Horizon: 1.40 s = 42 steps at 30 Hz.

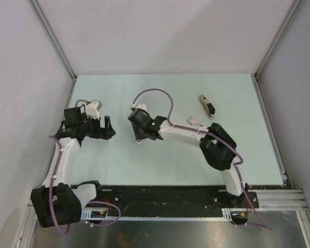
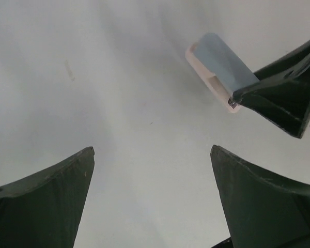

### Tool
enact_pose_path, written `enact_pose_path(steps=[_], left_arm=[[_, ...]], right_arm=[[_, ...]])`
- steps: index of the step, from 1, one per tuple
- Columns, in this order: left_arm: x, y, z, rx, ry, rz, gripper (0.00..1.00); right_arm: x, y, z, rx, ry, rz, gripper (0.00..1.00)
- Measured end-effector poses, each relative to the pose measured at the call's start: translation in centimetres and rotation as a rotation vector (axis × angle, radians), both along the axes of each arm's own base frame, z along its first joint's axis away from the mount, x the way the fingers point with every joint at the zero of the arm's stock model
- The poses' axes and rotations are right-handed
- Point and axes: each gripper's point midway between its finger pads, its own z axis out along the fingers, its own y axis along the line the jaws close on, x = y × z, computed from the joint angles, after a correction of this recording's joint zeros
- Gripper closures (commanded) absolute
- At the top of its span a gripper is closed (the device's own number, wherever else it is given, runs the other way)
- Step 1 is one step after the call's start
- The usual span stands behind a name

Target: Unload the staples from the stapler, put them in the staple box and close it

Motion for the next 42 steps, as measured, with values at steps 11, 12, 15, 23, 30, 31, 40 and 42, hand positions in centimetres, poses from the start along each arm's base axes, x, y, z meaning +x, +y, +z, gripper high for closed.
enact_pose_path(steps=[11,12,15,23,30,31,40,42], left_arm=[[-2.3,-5.3,-1.2,-0.046,-0.030,-0.319,0.01],[-2.6,-5.7,-1.4,-0.046,-0.036,-0.352,0.01],[-3.2,-6.4,-1.5,-0.046,-0.058,-0.429,0.01],[-3.1,-7.0,-2.0,-0.044,-0.073,-0.514,0.03],[-2.2,-7.1,-2.2,-0.054,-0.058,-0.529,0.03],[-2.1,-7.2,-2.1,-0.056,-0.059,-0.530,0.04],[-1.9,-7.3,-1.6,-0.066,-0.085,-0.548,0.43],[-1.9,-7.3,-1.5,-0.075,-0.086,-0.550,0.53]], right_arm=[[0.2,1.4,12.0,0.478,-0.083,-0.150,1.00],[0.1,1.6,12.3,0.504,-0.081,-0.157,1.00],[-0.3,2.0,11.9,0.546,-0.058,-0.179,1.00],[-1.2,2.9,11.7,0.601,-0.016,-0.206,1.00],[-2.0,3.9,12.4,0.649,-0.002,-0.198,1.00],[-2.1,4.0,12.5,0.653,0.001,-0.197,1.00],[-2.6,4.2,12.1,0.657,0.017,-0.196,1.00],[-2.6,4.2,12.1,0.660,0.017,-0.196,1.00]])
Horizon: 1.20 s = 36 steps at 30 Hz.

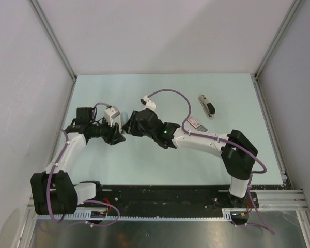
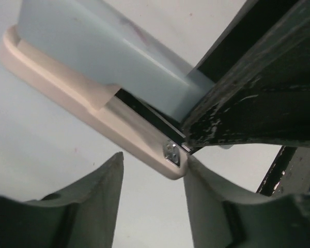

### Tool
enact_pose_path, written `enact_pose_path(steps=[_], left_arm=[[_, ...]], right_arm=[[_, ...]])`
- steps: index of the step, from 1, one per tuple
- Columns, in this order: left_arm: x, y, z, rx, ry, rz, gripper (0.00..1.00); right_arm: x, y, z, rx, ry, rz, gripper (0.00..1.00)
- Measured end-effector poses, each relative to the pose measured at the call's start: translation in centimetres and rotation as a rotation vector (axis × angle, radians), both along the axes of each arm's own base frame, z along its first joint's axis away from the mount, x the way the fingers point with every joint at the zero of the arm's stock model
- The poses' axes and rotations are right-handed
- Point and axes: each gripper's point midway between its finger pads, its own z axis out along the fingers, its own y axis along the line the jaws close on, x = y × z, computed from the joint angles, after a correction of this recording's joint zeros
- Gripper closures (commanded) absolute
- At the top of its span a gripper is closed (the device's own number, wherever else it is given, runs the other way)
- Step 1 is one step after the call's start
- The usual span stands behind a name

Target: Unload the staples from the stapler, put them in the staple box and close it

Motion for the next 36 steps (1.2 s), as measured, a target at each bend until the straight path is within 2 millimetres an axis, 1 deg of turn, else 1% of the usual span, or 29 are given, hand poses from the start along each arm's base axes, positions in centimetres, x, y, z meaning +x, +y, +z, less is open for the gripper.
enact_pose_path(steps=[2,9,15,20,24,33,36], left_arm=[[-0.2,-0.3,0.1,-0.016,0.002,-0.013,0.61],[-0.6,-0.7,0.4,-0.038,-0.004,-0.044,0.80],[-0.1,0.1,0.0,0.005,-0.028,-0.035,0.98],[0.0,0.7,-0.4,0.057,-0.061,-0.058,1.00],[0.7,2.1,-1.1,0.149,-0.110,-0.058,1.00],[1.6,4.4,-2.6,0.326,-0.198,-0.092,1.00],[1.9,5.2,-3.0,0.397,-0.261,-0.111,1.00]], right_arm=[[0.0,0.0,0.1,0.003,-0.002,-0.001,1.00],[0.1,0.1,0.1,0.012,0.000,-0.006,1.00],[-0.6,0.2,-0.6,0.011,0.008,0.020,1.00],[-1.3,0.0,-1.1,0.019,0.008,0.047,1.00],[-2.3,-0.6,-1.4,0.009,0.011,0.082,1.00],[-4.2,-1.2,-3.1,-0.024,0.007,0.182,1.00],[-4.7,-1.4,-3.8,-0.052,-0.013,0.233,1.00]])
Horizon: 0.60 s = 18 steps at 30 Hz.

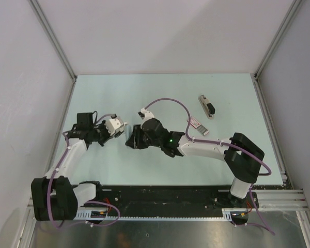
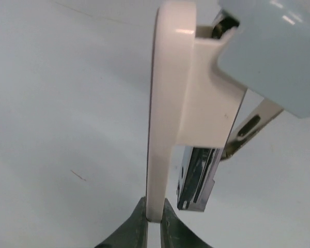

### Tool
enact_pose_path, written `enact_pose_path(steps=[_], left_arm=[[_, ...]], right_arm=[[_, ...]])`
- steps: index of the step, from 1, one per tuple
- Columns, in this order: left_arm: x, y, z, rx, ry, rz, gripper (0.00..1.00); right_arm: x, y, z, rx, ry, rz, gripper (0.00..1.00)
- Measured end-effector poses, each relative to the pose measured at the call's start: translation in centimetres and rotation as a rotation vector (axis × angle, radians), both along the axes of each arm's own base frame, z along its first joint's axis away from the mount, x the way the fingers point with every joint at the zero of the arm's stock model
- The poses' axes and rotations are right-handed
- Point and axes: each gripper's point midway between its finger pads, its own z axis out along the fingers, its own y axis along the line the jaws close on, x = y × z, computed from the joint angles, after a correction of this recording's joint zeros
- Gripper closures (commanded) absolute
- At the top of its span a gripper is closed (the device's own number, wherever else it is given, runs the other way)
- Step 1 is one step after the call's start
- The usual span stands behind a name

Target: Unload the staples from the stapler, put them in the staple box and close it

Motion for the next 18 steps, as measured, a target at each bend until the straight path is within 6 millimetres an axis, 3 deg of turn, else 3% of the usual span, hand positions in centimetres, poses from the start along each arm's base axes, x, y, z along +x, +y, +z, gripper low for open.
enact_pose_path(steps=[9,18], left_arm=[[0.8,0.4,-0.1,0.246,-0.274,-0.104,1.00],[-0.4,-0.2,-1.0,0.460,-0.512,-0.246,1.00]], right_arm=[[-0.7,-0.6,-1.3,-0.084,-0.097,0.114,1.00],[-0.2,-1.1,-1.9,-0.103,-0.102,0.121,1.00]])
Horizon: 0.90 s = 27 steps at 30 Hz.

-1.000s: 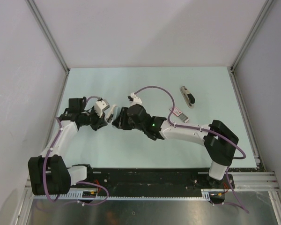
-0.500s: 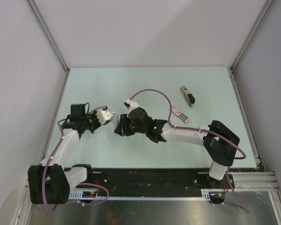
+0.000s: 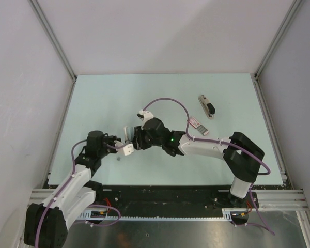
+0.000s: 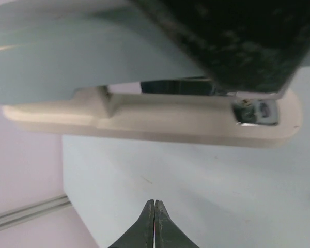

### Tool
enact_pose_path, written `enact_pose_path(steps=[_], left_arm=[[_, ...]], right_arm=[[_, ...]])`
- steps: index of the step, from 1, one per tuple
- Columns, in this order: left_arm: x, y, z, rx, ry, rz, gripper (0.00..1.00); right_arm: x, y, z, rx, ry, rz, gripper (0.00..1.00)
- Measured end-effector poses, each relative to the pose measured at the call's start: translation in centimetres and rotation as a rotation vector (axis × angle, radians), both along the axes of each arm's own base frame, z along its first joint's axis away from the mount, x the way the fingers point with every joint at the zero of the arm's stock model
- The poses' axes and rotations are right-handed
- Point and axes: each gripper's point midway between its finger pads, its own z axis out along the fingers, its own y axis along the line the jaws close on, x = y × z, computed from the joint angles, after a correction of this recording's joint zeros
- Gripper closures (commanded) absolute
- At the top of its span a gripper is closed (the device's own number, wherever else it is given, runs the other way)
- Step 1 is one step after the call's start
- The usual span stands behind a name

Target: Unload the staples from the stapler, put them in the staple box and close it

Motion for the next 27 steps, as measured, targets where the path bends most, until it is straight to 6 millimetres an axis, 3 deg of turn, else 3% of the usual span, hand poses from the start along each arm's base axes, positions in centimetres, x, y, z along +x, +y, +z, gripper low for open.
enact_pose_path(steps=[4,9,14,17,25,27], left_arm=[[0.7,0.2,0.8,0.005,-0.039,0.015,0.94],[0.6,-0.7,1.5,-0.088,0.022,0.050,0.70],[0.3,-3.3,4.9,-0.258,0.152,0.037,0.66],[-0.8,-4.9,6.4,-0.348,0.242,0.003,0.65],[-5.9,-8.4,7.3,-0.512,0.591,-0.079,0.56],[-6.5,-8.7,8.0,-0.543,0.640,-0.076,0.48]], right_arm=[[0.3,0.1,-0.3,0.000,0.002,-0.005,1.00],[0.6,0.3,0.1,0.025,0.002,-0.015,1.00],[2.3,0.0,0.8,0.057,-0.005,-0.053,1.00],[3.3,-0.5,0.9,0.063,-0.005,-0.080,1.00],[5.3,-1.8,2.0,0.077,-0.026,-0.139,1.00],[5.6,-2.1,2.7,0.084,-0.036,-0.150,1.00]])
